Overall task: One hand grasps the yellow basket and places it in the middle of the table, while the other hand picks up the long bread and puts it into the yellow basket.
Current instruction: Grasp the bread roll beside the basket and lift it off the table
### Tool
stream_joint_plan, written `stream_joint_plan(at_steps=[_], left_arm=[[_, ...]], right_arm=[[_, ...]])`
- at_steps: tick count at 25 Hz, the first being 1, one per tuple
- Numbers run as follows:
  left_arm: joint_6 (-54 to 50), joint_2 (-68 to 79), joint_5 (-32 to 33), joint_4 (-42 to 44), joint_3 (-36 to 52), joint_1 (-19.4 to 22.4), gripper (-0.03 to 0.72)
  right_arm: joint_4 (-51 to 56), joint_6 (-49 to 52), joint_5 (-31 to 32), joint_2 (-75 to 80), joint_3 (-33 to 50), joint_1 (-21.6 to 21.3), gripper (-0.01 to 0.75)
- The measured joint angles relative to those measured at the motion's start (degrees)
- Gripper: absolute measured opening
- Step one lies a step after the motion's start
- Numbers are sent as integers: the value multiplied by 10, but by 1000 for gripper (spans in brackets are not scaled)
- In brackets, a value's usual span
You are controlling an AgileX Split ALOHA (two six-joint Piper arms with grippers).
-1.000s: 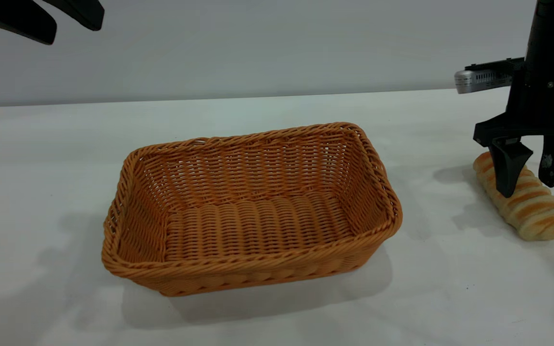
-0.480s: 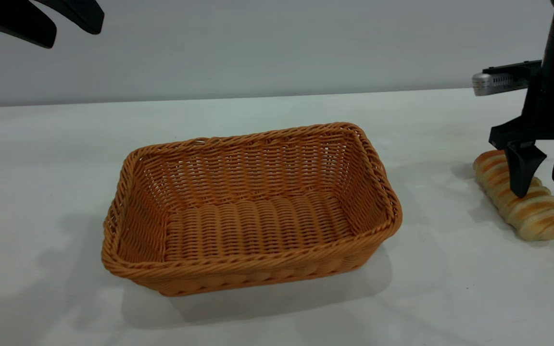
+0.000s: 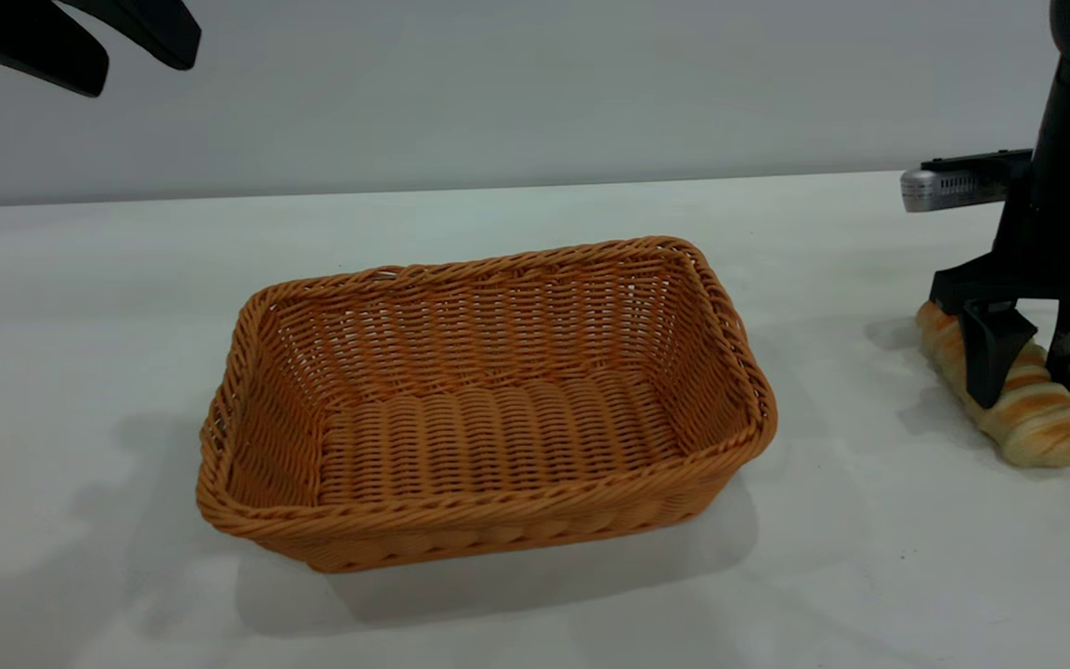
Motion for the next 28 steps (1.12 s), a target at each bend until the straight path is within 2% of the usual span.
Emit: stream_joint_plan(at_steps=[5,8,10,15,17,22,28], left_arm=[[6,0,0,0,0,0,559],[6,0,1,0,0,0,559],[7,0,1,0,0,0,559],[7,0,3,0,0,0,559],[7,0,3,0,0,0,559],[9,0,3,0,0,0,559],[18,0,3,0,0,0,559]], right_arm=[[1,0,-1,2,-2,0,570],[1,-1,-1,2,-2,0,502],[1,-1,-2,2,-2,0,420],[0,-1,-4,4,-2,-1,123],[0,-1,-4,5,-2,-1,58],[0,2,-2,5,-4,-1,50],[1,3,38,-7,-31,-1,50]])
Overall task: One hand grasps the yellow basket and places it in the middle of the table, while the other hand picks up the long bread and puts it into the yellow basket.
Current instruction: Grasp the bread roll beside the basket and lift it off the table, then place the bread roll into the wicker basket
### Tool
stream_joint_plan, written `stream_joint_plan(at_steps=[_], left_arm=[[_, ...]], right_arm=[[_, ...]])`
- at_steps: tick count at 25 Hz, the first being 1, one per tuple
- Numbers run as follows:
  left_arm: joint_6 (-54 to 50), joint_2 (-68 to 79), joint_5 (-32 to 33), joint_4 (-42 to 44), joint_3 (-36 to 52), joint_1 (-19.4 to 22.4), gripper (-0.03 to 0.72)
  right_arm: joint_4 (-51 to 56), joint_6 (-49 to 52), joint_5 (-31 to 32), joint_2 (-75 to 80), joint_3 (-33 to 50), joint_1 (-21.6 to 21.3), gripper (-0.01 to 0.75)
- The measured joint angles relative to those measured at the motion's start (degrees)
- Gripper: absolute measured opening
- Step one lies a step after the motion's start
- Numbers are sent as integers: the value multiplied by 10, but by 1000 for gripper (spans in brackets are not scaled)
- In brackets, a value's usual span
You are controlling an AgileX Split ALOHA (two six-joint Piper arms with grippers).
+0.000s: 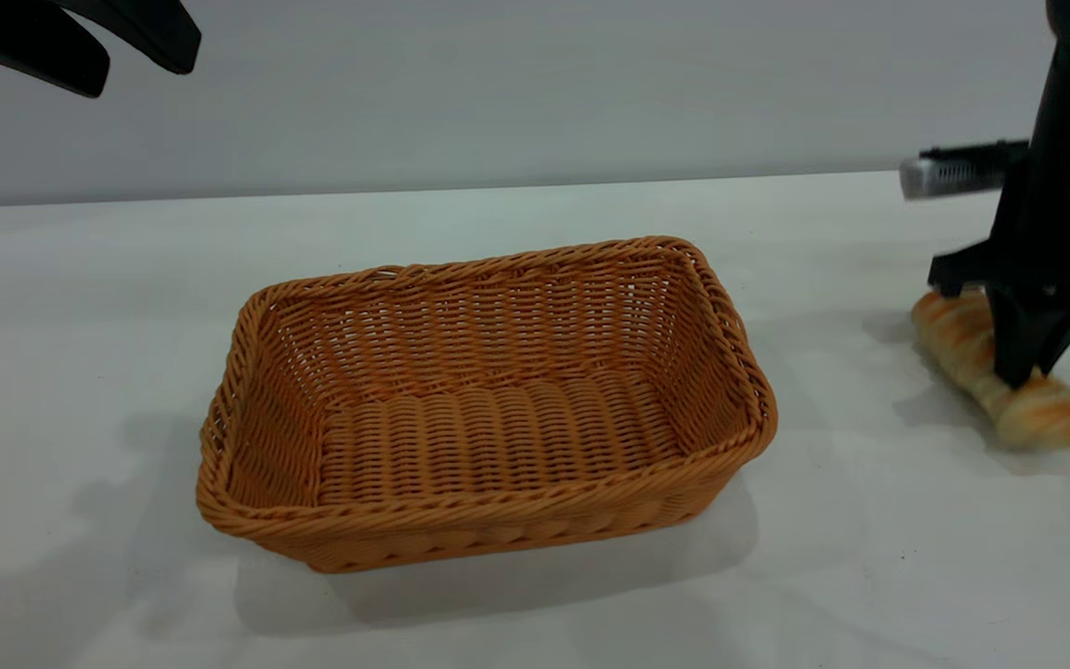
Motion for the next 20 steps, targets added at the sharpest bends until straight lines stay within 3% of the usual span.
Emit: stream_joint_plan(at_steps=[11,20], left_arm=[[4,0,-1,0,0,0,559],[4,0,-1,0,0,0,559]], right_arm=[[57,-17,83,-102,-12,18,45],[71,-29,117,-180,-12,153,42]])
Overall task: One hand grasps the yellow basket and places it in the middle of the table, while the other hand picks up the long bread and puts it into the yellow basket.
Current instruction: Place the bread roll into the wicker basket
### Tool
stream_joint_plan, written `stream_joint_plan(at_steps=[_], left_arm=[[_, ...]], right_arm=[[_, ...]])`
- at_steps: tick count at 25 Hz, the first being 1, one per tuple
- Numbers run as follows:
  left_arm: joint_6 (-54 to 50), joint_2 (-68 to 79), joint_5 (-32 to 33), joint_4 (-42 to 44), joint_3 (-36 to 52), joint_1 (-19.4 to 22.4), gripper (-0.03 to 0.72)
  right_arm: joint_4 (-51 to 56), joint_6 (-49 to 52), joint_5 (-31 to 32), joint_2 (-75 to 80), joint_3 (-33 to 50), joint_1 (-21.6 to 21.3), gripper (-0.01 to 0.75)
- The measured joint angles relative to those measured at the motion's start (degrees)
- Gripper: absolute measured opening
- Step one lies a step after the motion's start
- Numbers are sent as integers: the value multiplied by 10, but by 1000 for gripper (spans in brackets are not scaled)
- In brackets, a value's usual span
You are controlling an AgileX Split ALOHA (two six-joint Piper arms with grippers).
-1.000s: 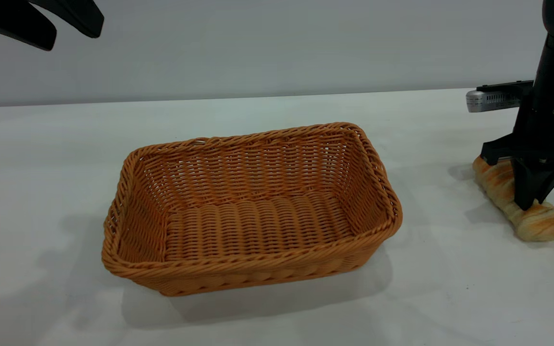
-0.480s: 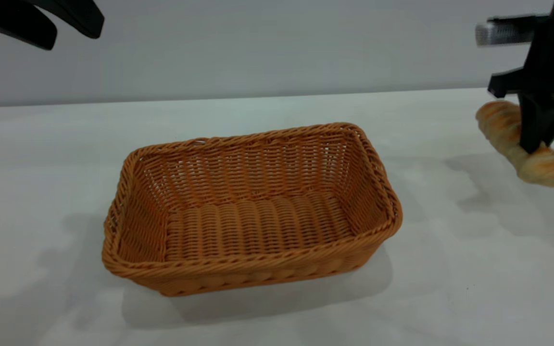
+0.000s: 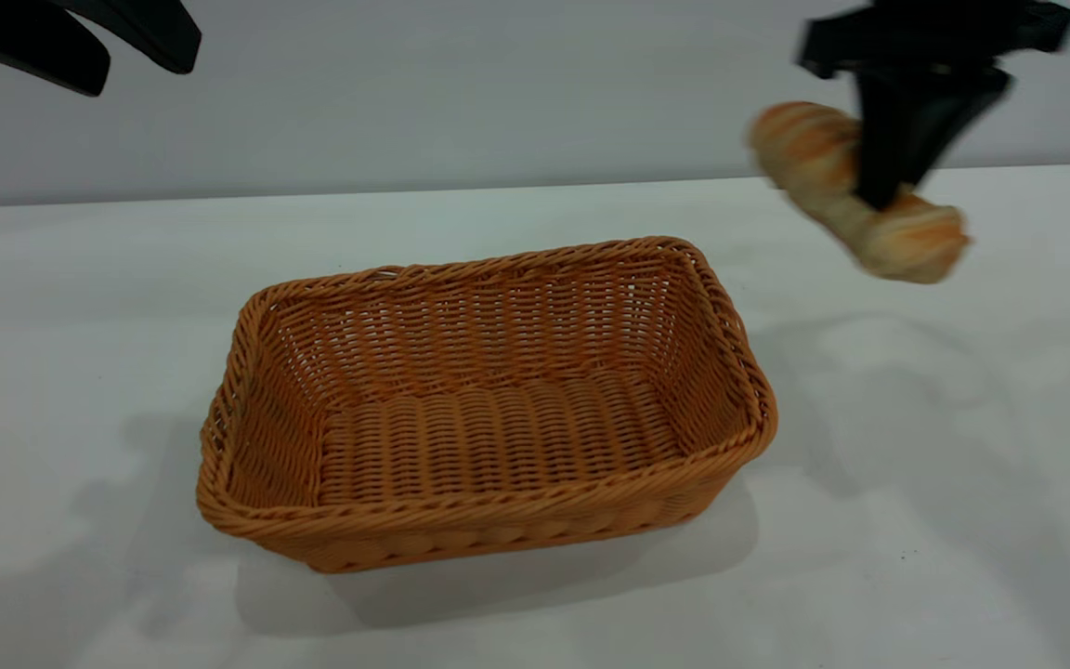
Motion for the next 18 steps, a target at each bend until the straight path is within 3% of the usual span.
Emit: stream_joint_plan(at_steps=[5,10,18], left_arm=[[0,0,1,0,0,0,559],[0,0,3,0,0,0,559],[0,0,3,0,0,0,559]], right_arm=[[3,-2,-9,-6,0,100,42],[31,-11,-74,10,0,189,42],[67,-53,-172,87,0,234,42]])
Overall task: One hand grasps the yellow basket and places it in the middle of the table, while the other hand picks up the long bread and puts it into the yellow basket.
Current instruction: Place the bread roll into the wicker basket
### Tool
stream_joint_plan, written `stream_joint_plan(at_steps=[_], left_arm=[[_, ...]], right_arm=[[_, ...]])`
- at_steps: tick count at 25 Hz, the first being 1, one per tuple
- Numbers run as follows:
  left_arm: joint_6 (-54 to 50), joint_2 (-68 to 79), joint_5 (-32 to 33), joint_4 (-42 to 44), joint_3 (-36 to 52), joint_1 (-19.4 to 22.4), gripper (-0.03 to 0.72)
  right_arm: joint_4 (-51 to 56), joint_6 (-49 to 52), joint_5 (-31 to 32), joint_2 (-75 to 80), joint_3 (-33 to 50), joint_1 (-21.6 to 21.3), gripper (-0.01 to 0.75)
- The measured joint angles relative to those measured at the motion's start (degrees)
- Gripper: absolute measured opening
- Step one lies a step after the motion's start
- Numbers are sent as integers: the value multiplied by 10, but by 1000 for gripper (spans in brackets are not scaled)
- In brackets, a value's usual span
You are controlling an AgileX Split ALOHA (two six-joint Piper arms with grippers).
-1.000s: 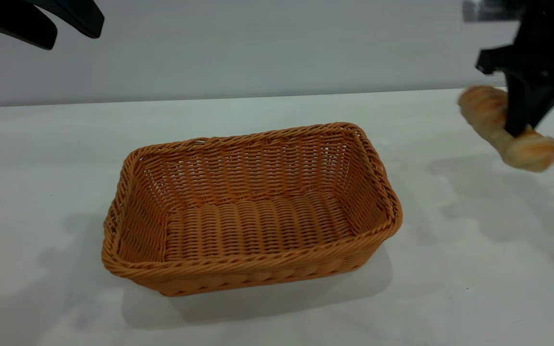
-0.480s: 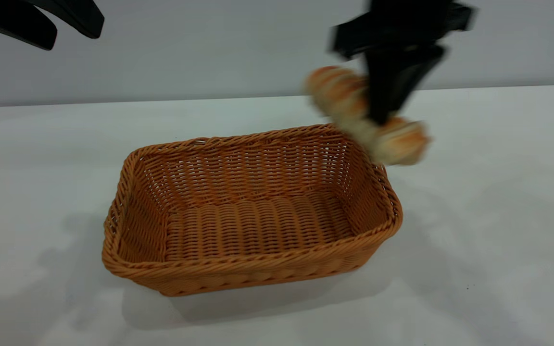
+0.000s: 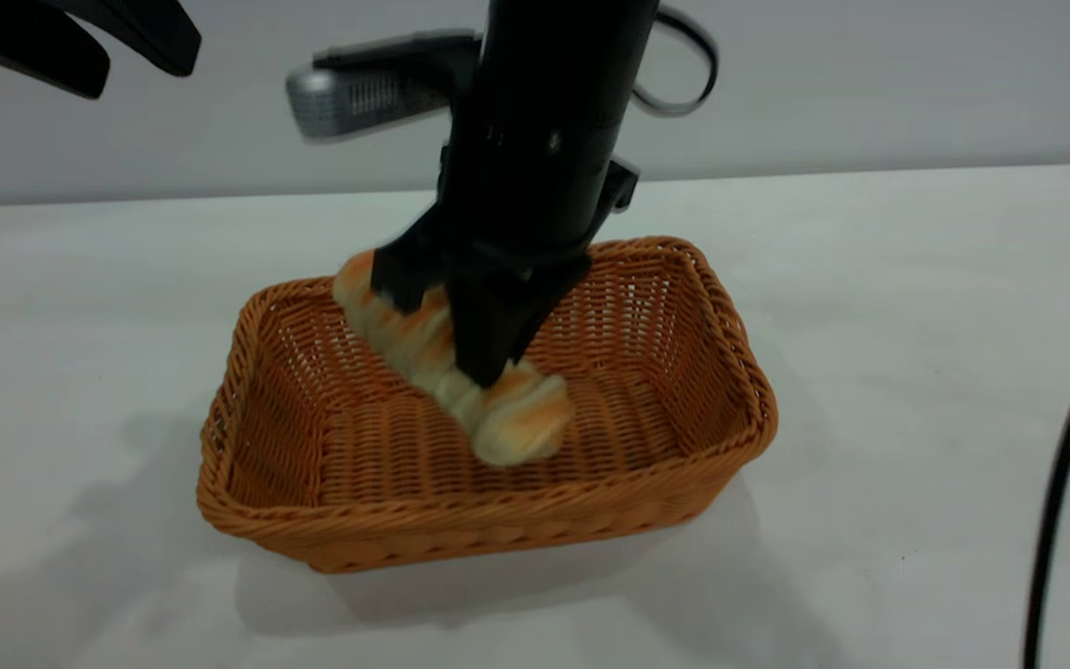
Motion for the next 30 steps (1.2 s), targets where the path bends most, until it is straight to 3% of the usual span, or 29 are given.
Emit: stream_joint_plan(at_steps=[4,6,13,16,19,23,30], left_arm=[[0,0,0,0,0,0,559],[0,0,0,0,0,0,559],[0,0,0,0,0,0,559],[5,0,0,1,0,0,559],[32,-10,2,10,0,0,559],[49,-46,2,36,0,0,559],[33,-139,18,96,16,6,559]], right_arm=[[-4,-29,-17,19,0,0,65],[-5,-46,-26,21,0,0,120],[-8,-58,-30,21,0,0,538],[-8,-52,-25,21,0,0,620],[-20,-52,-10,16,0,0,622],[-51,-46,27,-2,-2,-8,561],[-66,-40,79,-85,-2,-61,472]])
